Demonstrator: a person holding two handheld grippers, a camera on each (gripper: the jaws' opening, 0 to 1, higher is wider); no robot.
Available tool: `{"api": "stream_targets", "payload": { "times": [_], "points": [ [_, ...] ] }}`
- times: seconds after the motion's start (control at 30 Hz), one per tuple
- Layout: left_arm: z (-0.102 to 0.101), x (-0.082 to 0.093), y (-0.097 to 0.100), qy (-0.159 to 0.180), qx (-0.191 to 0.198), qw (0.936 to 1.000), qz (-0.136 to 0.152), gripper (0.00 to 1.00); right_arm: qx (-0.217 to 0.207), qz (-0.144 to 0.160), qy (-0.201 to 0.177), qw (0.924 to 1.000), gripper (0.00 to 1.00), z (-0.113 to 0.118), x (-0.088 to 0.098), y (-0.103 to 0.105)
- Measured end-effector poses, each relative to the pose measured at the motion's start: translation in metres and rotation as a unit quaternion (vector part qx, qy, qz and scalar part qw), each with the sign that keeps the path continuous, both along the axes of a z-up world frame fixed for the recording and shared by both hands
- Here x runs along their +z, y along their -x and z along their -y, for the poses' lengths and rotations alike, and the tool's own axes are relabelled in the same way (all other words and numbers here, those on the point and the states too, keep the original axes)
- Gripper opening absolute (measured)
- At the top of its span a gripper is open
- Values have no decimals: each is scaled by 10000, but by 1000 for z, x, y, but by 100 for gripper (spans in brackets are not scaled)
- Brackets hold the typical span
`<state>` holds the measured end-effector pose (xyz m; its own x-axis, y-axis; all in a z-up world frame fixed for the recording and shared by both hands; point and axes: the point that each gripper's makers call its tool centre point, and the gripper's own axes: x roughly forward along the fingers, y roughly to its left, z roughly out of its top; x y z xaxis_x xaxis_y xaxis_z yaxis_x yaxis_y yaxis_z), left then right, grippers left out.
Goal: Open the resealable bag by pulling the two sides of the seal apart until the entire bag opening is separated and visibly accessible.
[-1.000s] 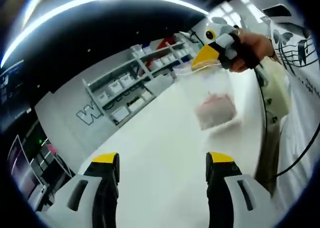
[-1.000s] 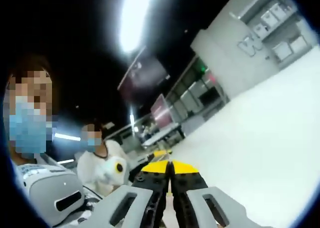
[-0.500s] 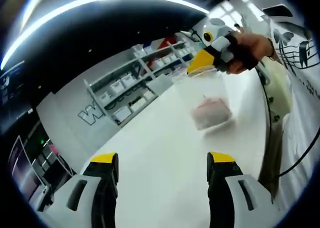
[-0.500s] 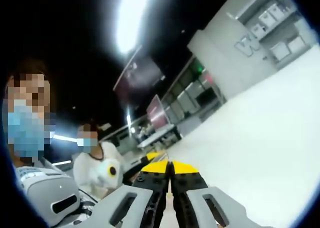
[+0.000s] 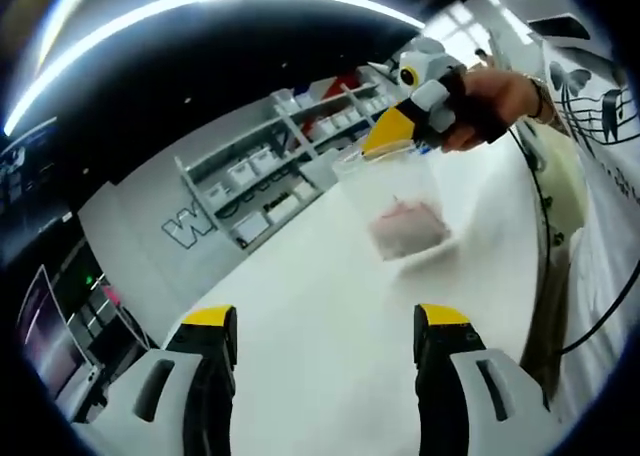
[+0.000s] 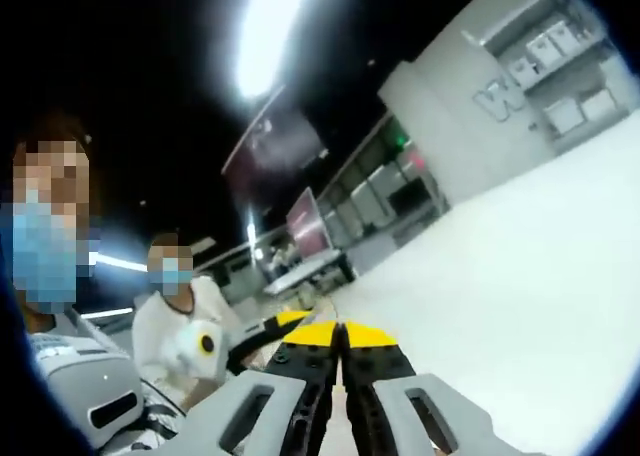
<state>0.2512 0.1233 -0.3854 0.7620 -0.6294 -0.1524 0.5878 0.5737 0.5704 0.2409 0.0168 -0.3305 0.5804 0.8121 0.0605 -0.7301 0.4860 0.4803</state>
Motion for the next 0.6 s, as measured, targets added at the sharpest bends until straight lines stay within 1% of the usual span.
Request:
{"api": "stream_targets", "payload": {
  "times": [0.27, 0.6],
  "points": [
    [0, -2, -2, 5, -1, 10000, -42, 72, -74, 63, 163, 9998, 0, 2, -1, -15],
    [0, 0, -2, 27, -19, 10000, -29, 72, -193, 159, 352, 9991, 0, 6, 3, -36]
  ]
}}
